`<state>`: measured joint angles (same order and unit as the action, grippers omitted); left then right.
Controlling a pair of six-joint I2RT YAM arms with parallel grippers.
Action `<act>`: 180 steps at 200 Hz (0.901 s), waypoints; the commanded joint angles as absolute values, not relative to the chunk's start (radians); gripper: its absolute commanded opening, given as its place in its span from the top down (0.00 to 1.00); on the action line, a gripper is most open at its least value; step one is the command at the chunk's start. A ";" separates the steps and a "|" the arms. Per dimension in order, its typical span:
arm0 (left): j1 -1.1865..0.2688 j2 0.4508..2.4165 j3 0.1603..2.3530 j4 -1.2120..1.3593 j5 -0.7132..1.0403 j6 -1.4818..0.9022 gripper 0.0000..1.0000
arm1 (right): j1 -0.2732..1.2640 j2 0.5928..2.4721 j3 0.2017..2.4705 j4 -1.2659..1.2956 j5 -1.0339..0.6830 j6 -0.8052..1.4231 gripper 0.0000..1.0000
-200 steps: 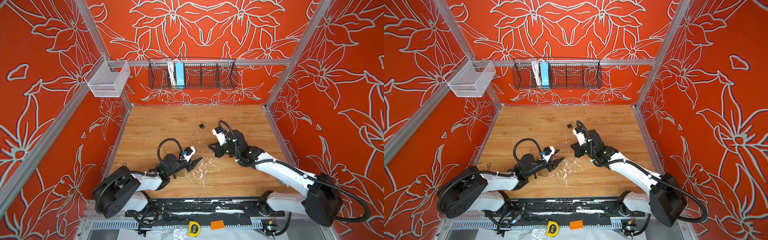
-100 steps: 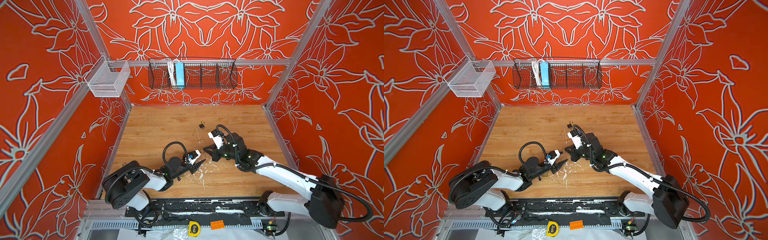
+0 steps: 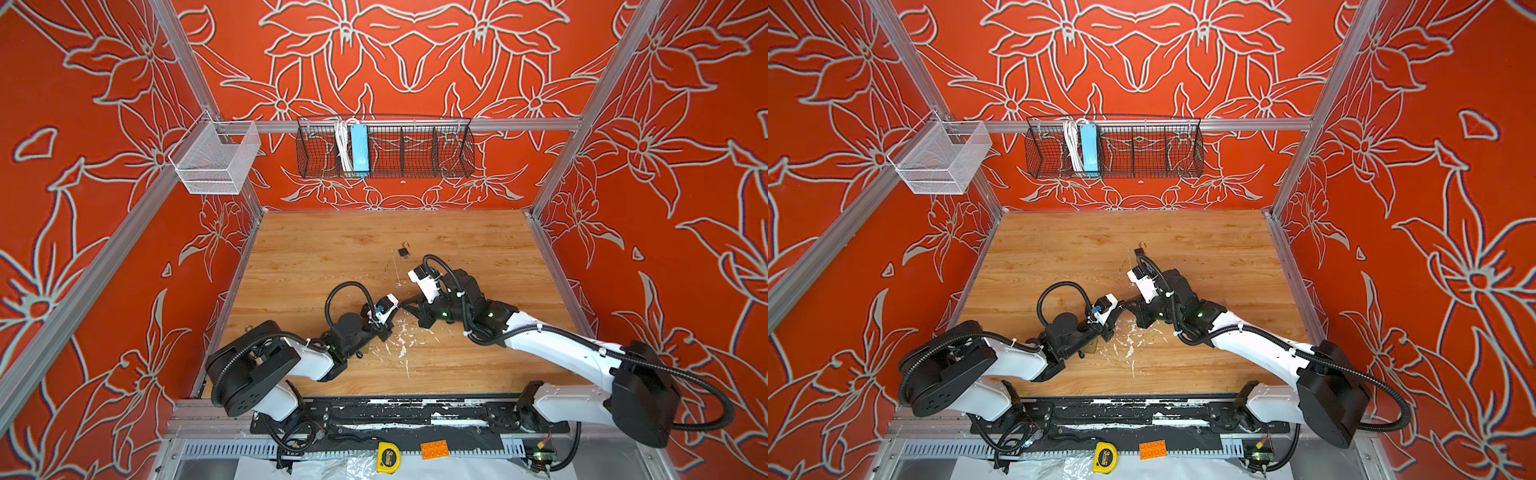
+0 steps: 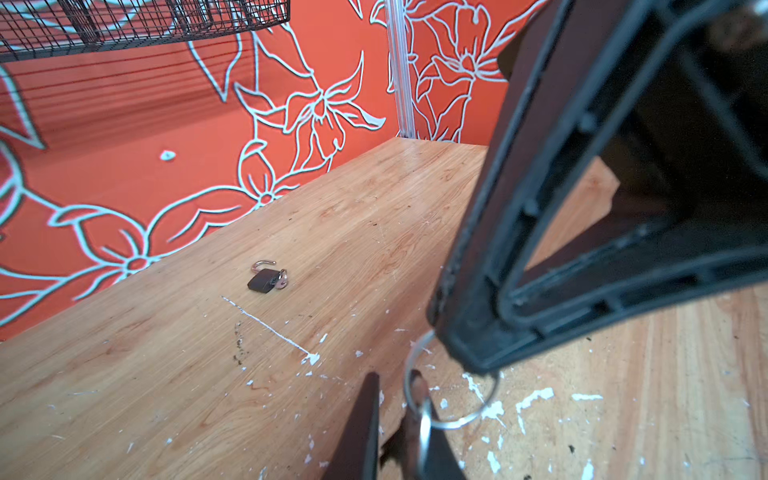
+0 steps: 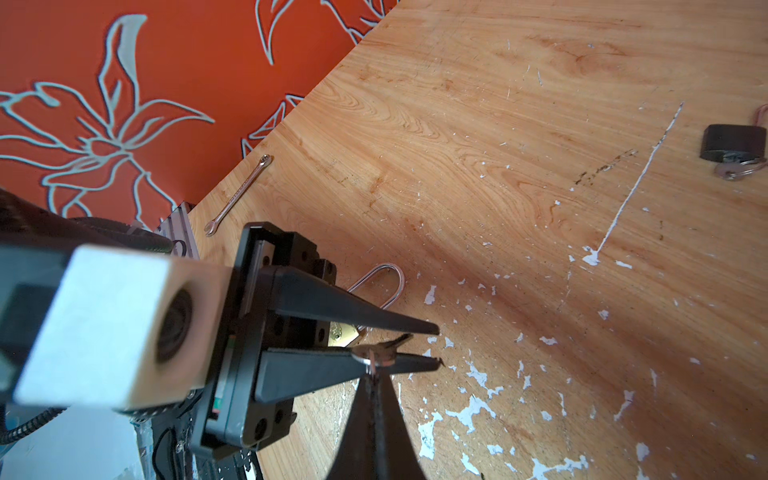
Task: Unlock with the key
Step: 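Close the left gripper on the key ring while the right gripper opens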
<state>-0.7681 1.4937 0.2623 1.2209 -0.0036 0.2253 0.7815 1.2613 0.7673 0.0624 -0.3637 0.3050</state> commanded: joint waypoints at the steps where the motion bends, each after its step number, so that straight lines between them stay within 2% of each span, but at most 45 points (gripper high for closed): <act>1: -0.773 1.488 0.271 1.245 -0.008 0.248 0.81 | 0.787 1.242 0.771 0.069 -0.347 0.291 1.00; 15: -0.773 1.485 0.273 1.234 -0.002 0.250 0.69 | 0.787 1.237 0.765 0.075 -0.339 0.293 1.00; 52: -0.773 1.485 0.279 1.220 -0.002 0.256 0.69 | 0.787 1.218 0.759 0.072 -0.325 0.291 1.00; 119: -0.773 1.476 0.273 1.223 -0.002 0.276 0.79 | 0.787 1.218 0.759 0.062 -0.310 0.287 1.00; 157: -0.773 1.455 0.270 1.201 0.003 0.298 1.00 | 0.787 1.220 0.759 0.055 -0.283 0.287 1.00; 180: -0.775 1.423 0.273 1.154 0.001 0.334 1.00 | 0.788 1.214 0.755 0.054 -0.262 0.288 1.00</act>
